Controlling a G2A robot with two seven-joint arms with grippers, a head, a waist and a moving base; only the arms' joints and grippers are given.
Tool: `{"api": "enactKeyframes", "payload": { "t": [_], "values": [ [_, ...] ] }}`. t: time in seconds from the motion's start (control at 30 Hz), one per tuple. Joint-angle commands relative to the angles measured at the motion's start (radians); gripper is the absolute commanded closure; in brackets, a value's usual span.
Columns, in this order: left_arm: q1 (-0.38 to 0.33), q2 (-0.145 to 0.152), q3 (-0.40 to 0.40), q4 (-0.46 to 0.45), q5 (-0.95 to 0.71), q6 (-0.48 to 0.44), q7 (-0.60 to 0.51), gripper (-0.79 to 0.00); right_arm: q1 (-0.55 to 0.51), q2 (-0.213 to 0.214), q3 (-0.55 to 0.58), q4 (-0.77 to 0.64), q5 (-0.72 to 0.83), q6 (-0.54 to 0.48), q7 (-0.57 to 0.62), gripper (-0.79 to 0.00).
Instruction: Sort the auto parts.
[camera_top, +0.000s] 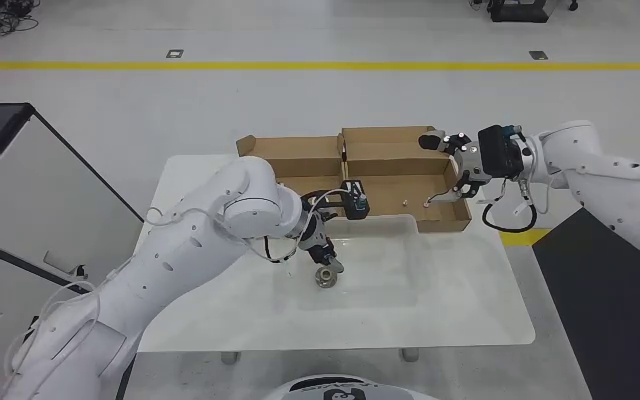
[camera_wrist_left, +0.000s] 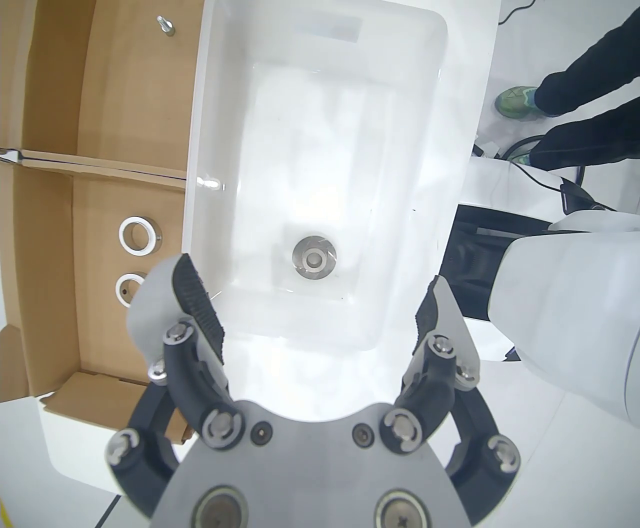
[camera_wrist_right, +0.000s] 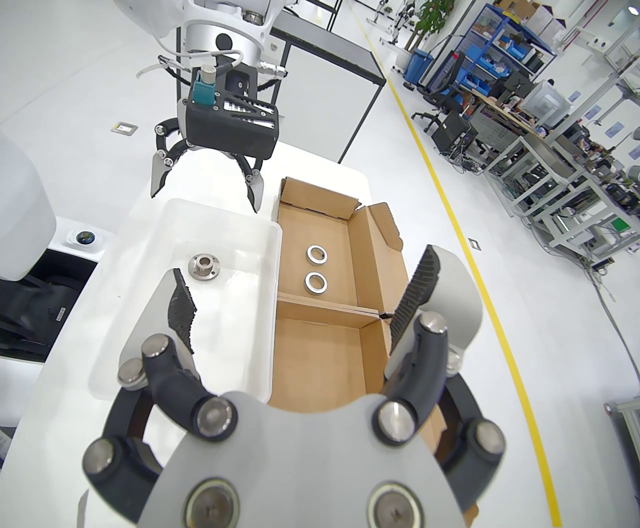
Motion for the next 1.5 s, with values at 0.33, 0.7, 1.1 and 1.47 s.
{"api": "enactKeyframes", "payload": {
  "t": [0.33, 0.7, 1.1, 1.47],
  "values": [
    [0.008, -0.002, 0.018, -0.001, 0.022, 0.006, 0.008, -0.785, 0.0, 0.0, 0.0, 0.0, 0.0, 0.0, 0.0, -0.785],
    [-0.103, -0.064, 0.192, 0.079, 0.125, 0.149, -0.117, -0.785, 0.0, 0.0, 0.0, 0.0, 0.0, 0.0, 0.0, -0.785],
    [-0.225, -0.127, 0.375, 0.231, 0.097, 0.163, -0.117, -0.477, 0.0, 0.0, 0.0, 0.0, 0.0, 0.0, 0.0, -0.785],
    [-0.247, -0.131, 0.429, 0.24, 0.062, 0.117, -0.117, -0.366, 0.0, 0.0, 0.0, 0.0, 0.0, 0.0, 0.0, -0.785]
  ]
}}
